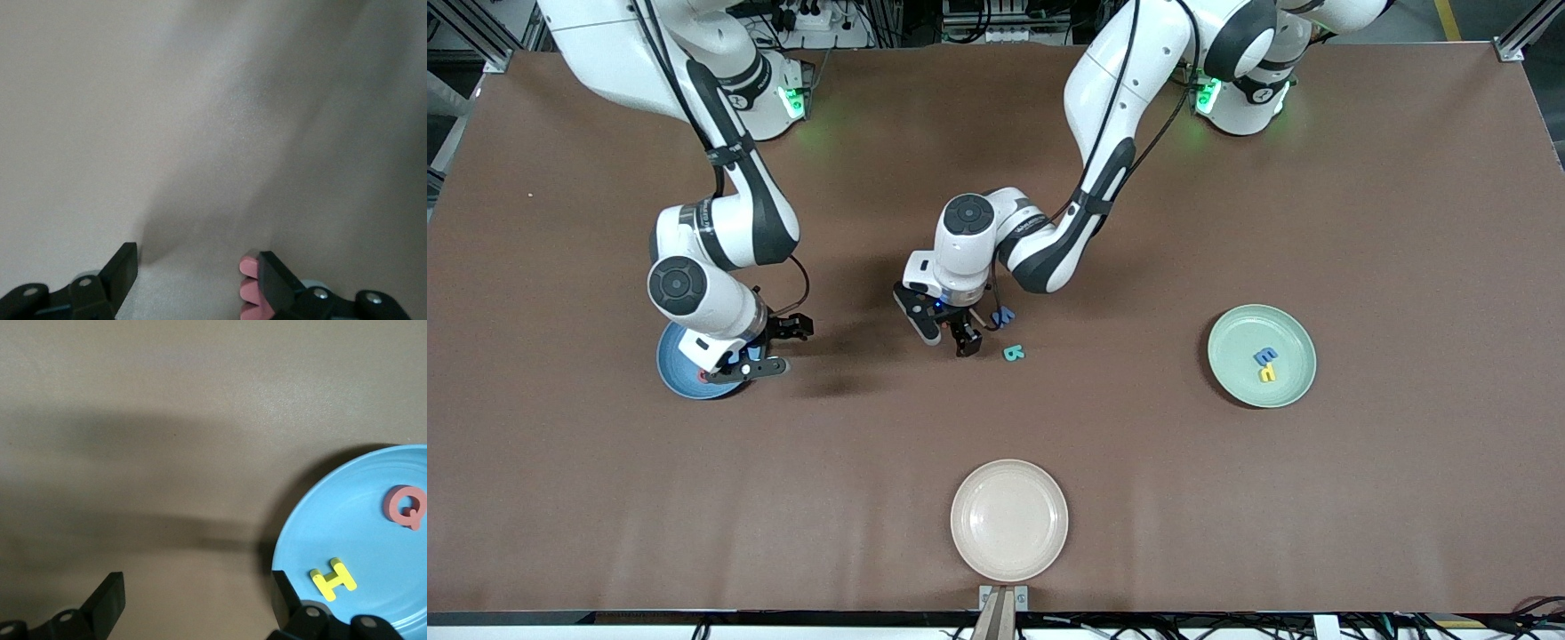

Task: Sort uppercase to blue plate, lowercase to green plate

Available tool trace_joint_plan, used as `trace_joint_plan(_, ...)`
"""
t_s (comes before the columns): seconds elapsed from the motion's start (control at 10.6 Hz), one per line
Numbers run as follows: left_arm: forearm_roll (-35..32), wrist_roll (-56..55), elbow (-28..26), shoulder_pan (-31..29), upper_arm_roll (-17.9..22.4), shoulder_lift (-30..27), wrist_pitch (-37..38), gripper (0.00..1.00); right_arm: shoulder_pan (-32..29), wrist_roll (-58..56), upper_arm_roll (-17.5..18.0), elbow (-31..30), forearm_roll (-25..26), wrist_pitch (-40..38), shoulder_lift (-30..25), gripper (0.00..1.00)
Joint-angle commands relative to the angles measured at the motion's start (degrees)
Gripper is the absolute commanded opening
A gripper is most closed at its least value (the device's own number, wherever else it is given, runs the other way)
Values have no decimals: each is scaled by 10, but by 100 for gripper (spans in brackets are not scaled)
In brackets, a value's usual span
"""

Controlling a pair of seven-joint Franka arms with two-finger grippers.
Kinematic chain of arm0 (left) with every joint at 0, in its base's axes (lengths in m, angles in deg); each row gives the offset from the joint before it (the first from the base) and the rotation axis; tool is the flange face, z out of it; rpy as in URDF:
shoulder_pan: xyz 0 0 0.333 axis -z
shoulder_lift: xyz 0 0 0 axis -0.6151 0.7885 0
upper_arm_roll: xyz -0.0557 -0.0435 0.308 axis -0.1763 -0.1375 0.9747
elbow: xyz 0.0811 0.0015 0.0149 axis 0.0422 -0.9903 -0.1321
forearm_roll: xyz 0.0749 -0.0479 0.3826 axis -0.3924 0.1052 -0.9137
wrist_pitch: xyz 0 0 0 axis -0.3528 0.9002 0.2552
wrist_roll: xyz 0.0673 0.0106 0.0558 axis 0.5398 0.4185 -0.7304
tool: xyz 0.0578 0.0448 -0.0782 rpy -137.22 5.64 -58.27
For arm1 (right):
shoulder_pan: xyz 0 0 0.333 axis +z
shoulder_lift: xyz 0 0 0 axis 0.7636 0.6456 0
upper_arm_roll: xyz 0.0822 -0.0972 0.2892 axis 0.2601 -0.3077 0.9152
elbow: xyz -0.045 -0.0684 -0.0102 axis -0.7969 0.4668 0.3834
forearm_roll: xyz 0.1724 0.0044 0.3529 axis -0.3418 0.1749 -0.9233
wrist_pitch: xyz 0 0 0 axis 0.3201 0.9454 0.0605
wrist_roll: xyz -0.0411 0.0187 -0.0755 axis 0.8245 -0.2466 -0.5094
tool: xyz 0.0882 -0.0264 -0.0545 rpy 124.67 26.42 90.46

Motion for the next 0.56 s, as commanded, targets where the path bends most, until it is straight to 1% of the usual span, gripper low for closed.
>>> trace_joint_plan(0.0,12,18,3,0,1,-2,3,83,-8,-1,5,-4,-2,1,-6,97)
trace_joint_plan(0.28,12,18,2,0,0,-2,5,83,-9,-1,5,-4,0,1,-6,97)
trace_joint_plan(0.47,12,18,1,0,1,-6,5,82,-11,-1,5,-4,1,1,-6,100)
